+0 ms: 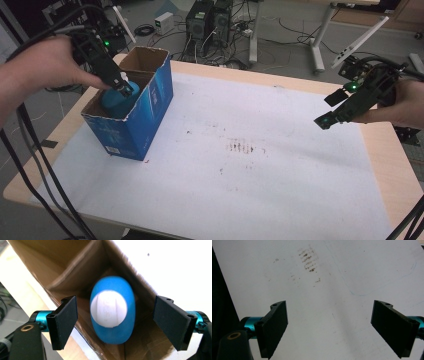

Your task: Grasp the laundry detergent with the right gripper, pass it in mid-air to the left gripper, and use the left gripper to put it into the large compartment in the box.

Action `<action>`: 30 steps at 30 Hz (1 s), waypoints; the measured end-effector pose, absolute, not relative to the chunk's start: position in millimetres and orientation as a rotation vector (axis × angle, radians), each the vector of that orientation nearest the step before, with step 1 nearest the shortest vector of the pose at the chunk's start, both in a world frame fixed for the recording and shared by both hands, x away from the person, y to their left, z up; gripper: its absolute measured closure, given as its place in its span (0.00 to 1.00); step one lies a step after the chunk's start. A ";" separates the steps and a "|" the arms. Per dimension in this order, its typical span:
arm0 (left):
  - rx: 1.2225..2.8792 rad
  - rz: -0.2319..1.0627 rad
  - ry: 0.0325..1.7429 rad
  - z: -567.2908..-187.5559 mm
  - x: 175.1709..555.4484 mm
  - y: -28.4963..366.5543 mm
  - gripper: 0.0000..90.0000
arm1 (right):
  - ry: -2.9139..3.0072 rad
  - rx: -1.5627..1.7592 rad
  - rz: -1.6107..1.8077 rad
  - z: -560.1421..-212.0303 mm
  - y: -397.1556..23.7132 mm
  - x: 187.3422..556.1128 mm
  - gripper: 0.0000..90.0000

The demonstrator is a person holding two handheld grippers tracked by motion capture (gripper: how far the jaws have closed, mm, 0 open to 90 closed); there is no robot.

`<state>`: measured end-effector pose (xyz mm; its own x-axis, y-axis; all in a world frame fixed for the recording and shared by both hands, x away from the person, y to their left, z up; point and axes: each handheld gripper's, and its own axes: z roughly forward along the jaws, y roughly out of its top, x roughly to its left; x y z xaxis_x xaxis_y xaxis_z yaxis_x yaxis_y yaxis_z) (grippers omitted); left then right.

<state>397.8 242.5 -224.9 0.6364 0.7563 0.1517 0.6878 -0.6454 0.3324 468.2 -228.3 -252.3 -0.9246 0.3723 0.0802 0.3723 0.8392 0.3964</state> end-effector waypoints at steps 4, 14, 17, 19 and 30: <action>2.610 0.407 1.095 -212.0 398.6 223.8 0.20 | 2.996 0.625 0.674 -249.8 -231.6 466.3 0.15; 2.690 0.347 0.829 -209.1 409.4 153.5 0.20 | 2.961 0.617 0.676 -245.8 -229.6 454.6 0.15; 2.716 0.325 0.763 -215.7 413.5 129.6 0.20 | 2.947 0.616 0.679 -244.5 -229.4 449.6 0.15; 2.729 0.317 0.729 -219.3 415.3 119.0 0.20 | 2.943 0.622 0.666 -244.8 -229.7 446.8 0.15; 2.769 0.286 0.618 -247.5 427.3 74.7 0.20 | 2.908 0.671 0.668 -244.9 -238.5 441.1 0.15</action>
